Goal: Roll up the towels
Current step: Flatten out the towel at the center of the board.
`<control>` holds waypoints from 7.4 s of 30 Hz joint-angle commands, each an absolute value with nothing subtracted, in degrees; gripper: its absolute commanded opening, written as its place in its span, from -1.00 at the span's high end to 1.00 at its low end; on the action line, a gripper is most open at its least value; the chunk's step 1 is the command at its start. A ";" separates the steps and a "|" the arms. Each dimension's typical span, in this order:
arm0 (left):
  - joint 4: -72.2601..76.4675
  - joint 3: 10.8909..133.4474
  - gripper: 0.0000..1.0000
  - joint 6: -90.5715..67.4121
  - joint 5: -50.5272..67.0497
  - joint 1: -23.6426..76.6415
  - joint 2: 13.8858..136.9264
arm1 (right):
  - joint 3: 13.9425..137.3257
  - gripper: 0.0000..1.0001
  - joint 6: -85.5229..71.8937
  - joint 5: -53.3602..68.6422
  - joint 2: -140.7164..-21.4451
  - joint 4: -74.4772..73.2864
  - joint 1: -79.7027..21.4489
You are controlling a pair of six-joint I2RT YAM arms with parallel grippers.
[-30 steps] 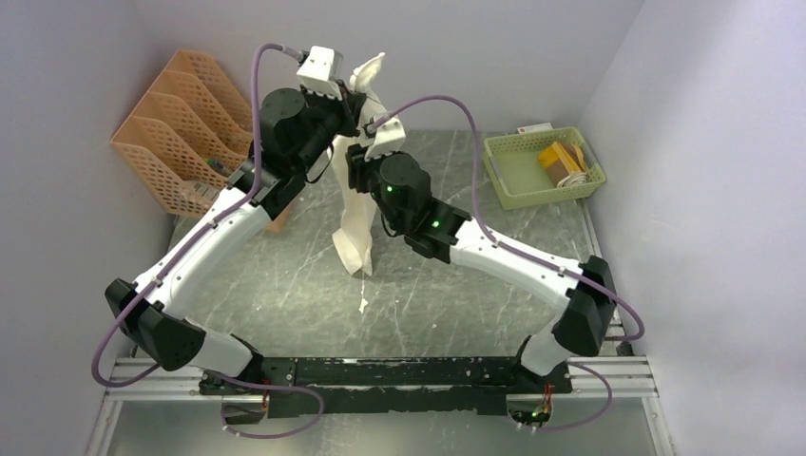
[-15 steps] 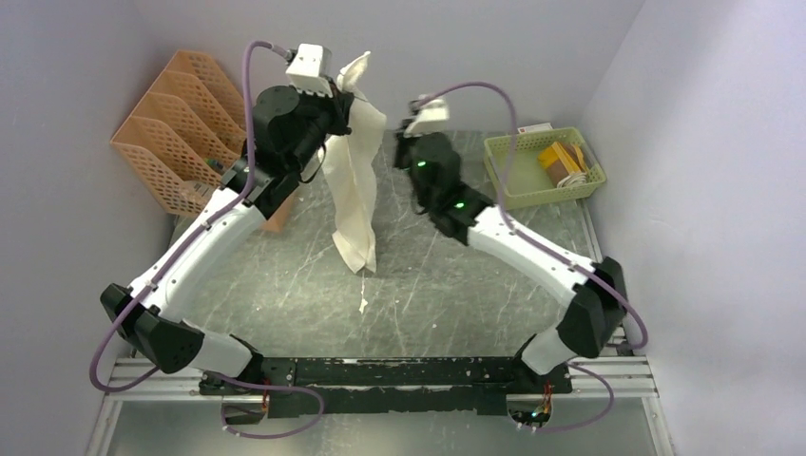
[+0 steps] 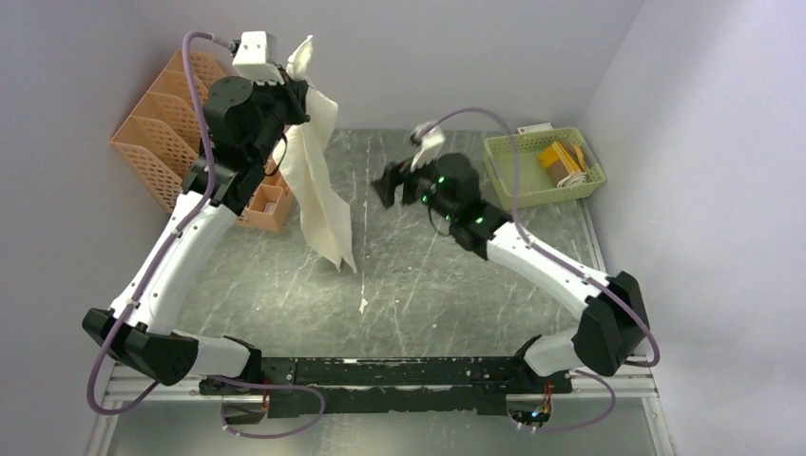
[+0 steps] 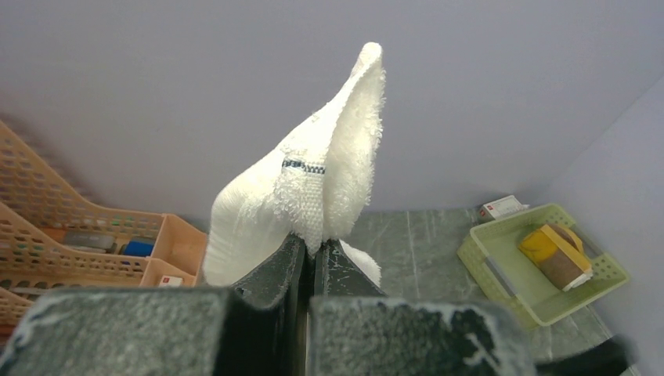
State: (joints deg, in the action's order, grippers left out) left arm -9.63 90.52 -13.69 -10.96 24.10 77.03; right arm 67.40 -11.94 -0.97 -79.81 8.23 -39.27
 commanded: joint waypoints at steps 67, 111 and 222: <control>-14.44 94.23 0.86 -7.37 -20.16 23.64 75.03 | 74.28 0.72 -14.59 -16.44 -115.40 16.21 -59.20; -26.75 72.21 0.86 -29.74 -8.32 19.51 39.85 | 79.90 1.00 -6.55 -6.08 -49.02 -12.81 -20.17; -44.76 36.87 0.79 -61.58 -9.57 23.20 57.97 | 25.32 0.98 -40.25 12.57 -60.37 -10.87 18.11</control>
